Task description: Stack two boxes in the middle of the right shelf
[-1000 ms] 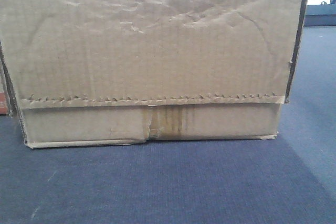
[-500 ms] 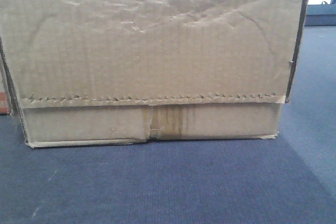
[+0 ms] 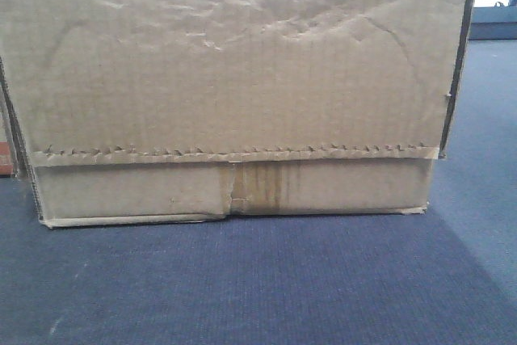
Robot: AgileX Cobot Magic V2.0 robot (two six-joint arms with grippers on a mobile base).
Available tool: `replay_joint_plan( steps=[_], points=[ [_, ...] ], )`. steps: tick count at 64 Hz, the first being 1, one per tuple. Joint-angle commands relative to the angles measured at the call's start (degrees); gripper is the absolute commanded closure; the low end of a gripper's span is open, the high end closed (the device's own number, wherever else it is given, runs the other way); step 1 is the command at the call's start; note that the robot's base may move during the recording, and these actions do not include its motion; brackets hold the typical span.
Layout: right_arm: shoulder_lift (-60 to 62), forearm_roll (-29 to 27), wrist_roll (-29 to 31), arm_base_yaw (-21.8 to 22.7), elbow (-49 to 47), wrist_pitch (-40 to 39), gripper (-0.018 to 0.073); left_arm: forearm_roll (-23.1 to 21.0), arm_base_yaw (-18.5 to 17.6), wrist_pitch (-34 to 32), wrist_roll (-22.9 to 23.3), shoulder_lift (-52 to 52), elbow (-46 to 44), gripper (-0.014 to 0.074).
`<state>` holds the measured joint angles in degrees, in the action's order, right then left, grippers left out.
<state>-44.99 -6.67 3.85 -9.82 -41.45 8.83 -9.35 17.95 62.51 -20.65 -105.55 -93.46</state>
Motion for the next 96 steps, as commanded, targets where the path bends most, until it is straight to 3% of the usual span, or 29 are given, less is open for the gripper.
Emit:
replay_joint_plan(
  steps=[1,7,12,17,27,42,55,64,74,86,96],
  points=[
    [-0.16,0.48,0.0,-0.09,-0.37,-0.81,-0.001,-0.59,0.11,-1.01,-0.28,0.24,-0.7,0.0015],
    [-0.16,0.48,0.0,-0.09,-0.37,-0.58,-0.001,-0.59,0.11,-0.96,-0.28,0.24,-0.7,0.0043],
    [-0.16,0.48,0.0,-0.09,-0.37,-0.31,-0.001,-0.59,0.11,-0.96,-0.28,0.24,-0.7,0.0128],
    [-0.16,0.48,0.0,-0.09,-0.37,-0.19,-0.001,-0.59,0.11,-0.73,-0.28,0.34,-0.7,0.0293],
    [-0.16,0.48,0.0,-0.09,-0.37,-0.19,-0.001,-0.45,0.11,0.03,-0.28,1.35,-1.45,0.0706],
    [-0.16,0.48,0.0,-0.09,-0.37,-0.19,-0.001,2.22,0.11,0.24,0.6,5.77,-1.69,0.0708],
    [-0.16,0.48,0.0,-0.09,-0.37,-0.19,-0.001,13.92,0.11,-0.82,11.08,14.14,-2.47,0.0708],
    [-0.16,0.48,0.0,-0.09,-0.37,-0.19,-0.001,15.63,0.11,-0.58,15.08,20.42,-6.34,0.0708],
    [-0.16,0.48,0.0,-0.09,-0.37,-0.19,-0.001,9.89,0.0,-0.33,15.33,25.95,-12.8,0.0708],
    [-0.16,0.48,0.0,-0.09,-0.37,-0.19,-0.001,-5.85,-0.28,-0.12,15.33,28.43,-20.04,0.0708],
    [-0.16,0.48,0.0,-0.09,-0.37,-0.19,-0.001,-10.07,-6.44,-1.07,16.11,28.51,-21.54,0.0708]
  ],
)
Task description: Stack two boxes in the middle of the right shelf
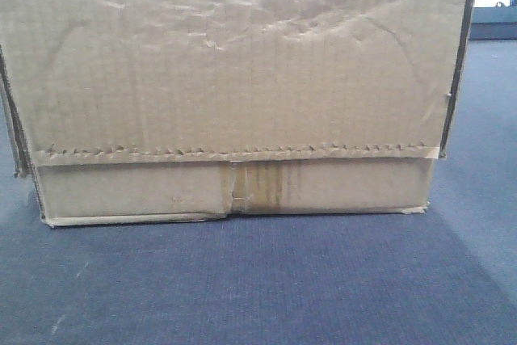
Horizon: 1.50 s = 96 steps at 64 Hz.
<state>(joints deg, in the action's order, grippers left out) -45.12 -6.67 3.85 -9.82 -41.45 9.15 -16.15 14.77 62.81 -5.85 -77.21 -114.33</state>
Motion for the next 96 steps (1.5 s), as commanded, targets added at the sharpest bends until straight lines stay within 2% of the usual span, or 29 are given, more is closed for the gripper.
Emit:
replay_joint_plan(
  steps=[1,10,18,24,28,34,38,52,61,68,72,79,87,89,96],
  points=[
    [-0.03,0.48,0.0,-0.09,-0.37,-0.51,-0.001,-3.15,-4.13,-1.72,1.82,0.17,-0.67,0.0708],
    [-0.03,0.48,0.0,-0.09,-0.37,-0.51,-0.001,-1.9,-13.76,-2.21,4.58,-2.05,-0.67,0.0708],
    [-0.03,0.48,0.0,-0.09,-0.37,-0.51,-0.001,3.34,-22.05,-1.99,9.62,-6.04,-0.67,0.0708],
    [-0.03,0.48,0.0,-0.09,-0.37,-0.51,-0.001,7.28,-26.79,-1.75,12.35,-9.51,-0.67,0.0708],
    [-0.03,0.48,0.0,-0.09,-0.37,-0.51,-0.001,8.15,-29.25,-1.75,12.6,-12.12,-0.67,0.0708],
    [-0.03,0.48,0.0,-0.09,-0.37,-0.51,-0.001,9.54,-31.35,-1.25,12.6,-15.88,-0.67,0.0708],
    [-0.03,0.48,0.0,-0.09,-0.37,-0.51,-0.001,10.5,-31.6,-1.03,14.37,-18.12,-0.67,0.0708],
    [-0.03,0.48,0.0,-0.09,-0.37,-0.17,-0.001,10.3,-31.84,-0.59,15.2,-24.65,-0.67,0.0708],
    [-0.03,0.48,0.0,-0.09,-0.37,-0.26,-0.001,8.59,-31.84,-0.13,15.2,-26.32,-0.67,0.0699],
    [-0.03,0.48,0.0,-0.09,-0.37,-1.17,-0.001,7.77,-31.84,0.11,15.2,-26.45,-0.67,0.0598],
    [-0.03,0.48,0.0,-0.09,-0.37,-1.95,-0.001,7.66,-31.84,0.11,15.2,-26.45,-0.67,0.0486],
    [-0.03,0.48,0.0,-0.09,-0.37,-3.53,-0.001,7.03,-31.84,0.0,15.2,-26.45,-0.67,0.0233],
    [-0.03,0.48,0.0,-0.09,-0.37,-3.93,-0.001,5.2,-31.84,-0.56,15.2,-25.34,-0.82,0.0003],
    [-0.03,0.48,0.0,-0.09,-0.37,-3.68,-0.001,5.08,-31.84,-0.9,15.2,-24.86,-0.82,-0.0024],
    [-0.03,0.48,0.0,-0.09,-0.37,-2.86,-0.001,5.02,-31.84,-1.89,15.1,-21.99,-0.82,-0.0012]
  ],
)
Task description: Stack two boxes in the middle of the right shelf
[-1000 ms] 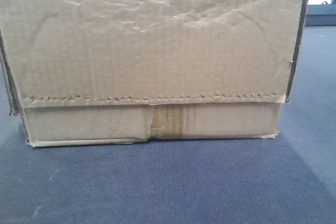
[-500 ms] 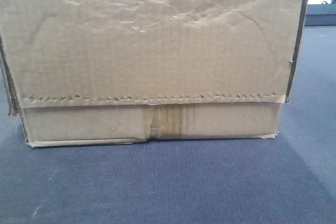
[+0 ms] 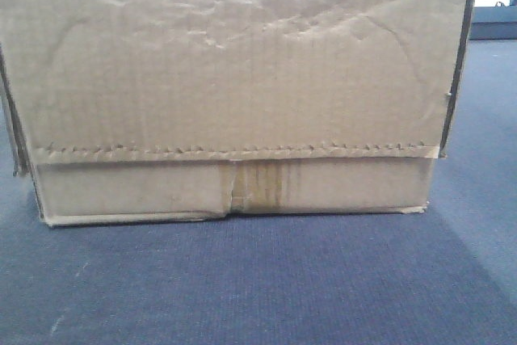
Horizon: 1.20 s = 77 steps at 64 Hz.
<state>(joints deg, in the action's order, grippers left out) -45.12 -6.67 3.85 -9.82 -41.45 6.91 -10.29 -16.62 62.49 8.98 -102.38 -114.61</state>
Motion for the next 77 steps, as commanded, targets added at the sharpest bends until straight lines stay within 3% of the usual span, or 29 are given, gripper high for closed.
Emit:
replay_joint_plan(
  steps=[1,13,22,28,38,52,65,77],
  points=[
    [0.12,0.48,0.0,-0.09,-0.37,-0.5,-0.001,-0.83,-0.45,-1.67,0.27,3.64,-0.54,-0.0012],
    [0.23,0.48,0.0,-0.09,-3.2,6.57,-0.001,7.34,-0.45,-0.33,0.15,10.44,-0.54,-0.0012],
    [-1.01,0.48,0.0,-0.09,-10.16,14.59,-0.001,16.68,-0.18,3.96,0.15,15.16,-0.54,-0.0012],
    [-3.35,0.48,0.0,-0.09,-17.03,21.54,-0.001,19.91,1.01,7.47,-0.49,16.84,-0.54,-0.0012],
    [-9.83,0.48,0.1,-1.35,-29.06,32.2,-0.001,19.52,3.83,7.47,-3.71,17.22,-0.31,-0.0012],
    [-22.16,0.48,0.57,-6.35,-42.83,43.77,-0.001,16.7,4.87,7.47,-4.42,17.36,1.24,-0.0012],
    [-30.57,0.48,0.57,-6.32,-45.31,49.07,-0.001,14.86,4.87,7.47,-4.42,17.4,9.05,-0.0012],
    [-37.14,-2.37,0.57,-6.32,-45.31,52.31,-0.001,9.53,4.87,7.47,-4.42,17.4,18.77,-0.0012]
  ],
)
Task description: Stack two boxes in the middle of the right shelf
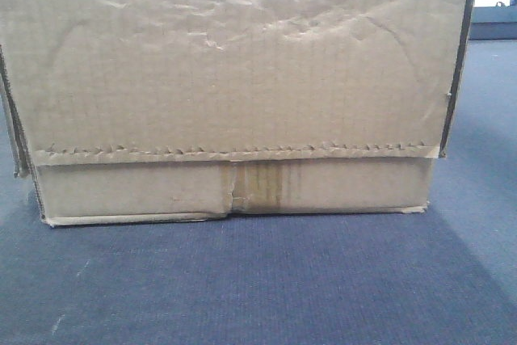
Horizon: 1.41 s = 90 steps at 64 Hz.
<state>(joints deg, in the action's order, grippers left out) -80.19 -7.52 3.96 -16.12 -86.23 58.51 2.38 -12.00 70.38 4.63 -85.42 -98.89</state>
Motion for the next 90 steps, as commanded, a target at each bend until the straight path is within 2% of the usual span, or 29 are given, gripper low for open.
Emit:
replay_joint_plan(
  steps=[1,7,29,39,44,51,56,59,60,63,65,90],
  points=[
    [-2.45,-1.91,0.57,-0.01,-0.53,0.98,-0.001,-3.63,0.26,-0.42,-0.07,0.44,4.05,-0.0012],
    [-5.03,-3.01,1.04,-0.01,-0.53,1.03,-0.001,-5.48,0.26,-2.41,-0.07,-0.42,7.19,-0.0012],
    [-12.62,-3.8,1.74,-0.1,-0.53,0.67,-0.001,-5.73,0.26,-3.28,0.49,-8.52,8.58,-0.001],
    [-14.72,-3.8,2.08,-0.33,-0.53,0.3,-0.001,-6.16,0.26,-3.53,0.54,-10.54,8.58,0.0035],
    [-14.84,-3.8,2.1,-0.58,-0.53,0.0,0.0001,-6.28,0.26,-3.53,0.54,-10.76,8.69,0.0101],
    [-14.84,-3.8,2.1,-0.58,-0.53,-0.24,0.0147,-6.28,0.26,-3.77,0.54,-10.76,8.69,0.0299],
    [-14.84,-3.8,2.1,-0.58,-0.53,-0.24,0.0333,-6.28,0.26,-3.88,0.54,-10.76,8.69,0.052],
    [-14.84,-3.8,2.1,-0.58,-0.53,-0.09,0.049,-6.28,0.26,-3.99,0.54,-10.76,8.69,0.0654],
    [-14.84,-3.8,2.1,-0.58,-0.53,-0.09,0.0512,-6.28,0.26,-3.99,0.54,-10.76,8.69,0.0701],
    [-14.84,-3.8,2.1,-0.58,-0.53,0.04,0.0668,-6.28,0.26,-3.99,0.54,-10.76,8.69,0.0708],
    [-14.84,-3.8,2.1,-0.58,-0.53,0.14,0.0727,-6.28,0.26,-3.99,0.54,-10.76,8.69,0.0708],
    [-11.52,-3.69,2.1,-0.58,-0.53,-0.01,0.0713,-6.38,0.26,-3.29,1.67,-6.48,5.52,0.0708]
  ],
)
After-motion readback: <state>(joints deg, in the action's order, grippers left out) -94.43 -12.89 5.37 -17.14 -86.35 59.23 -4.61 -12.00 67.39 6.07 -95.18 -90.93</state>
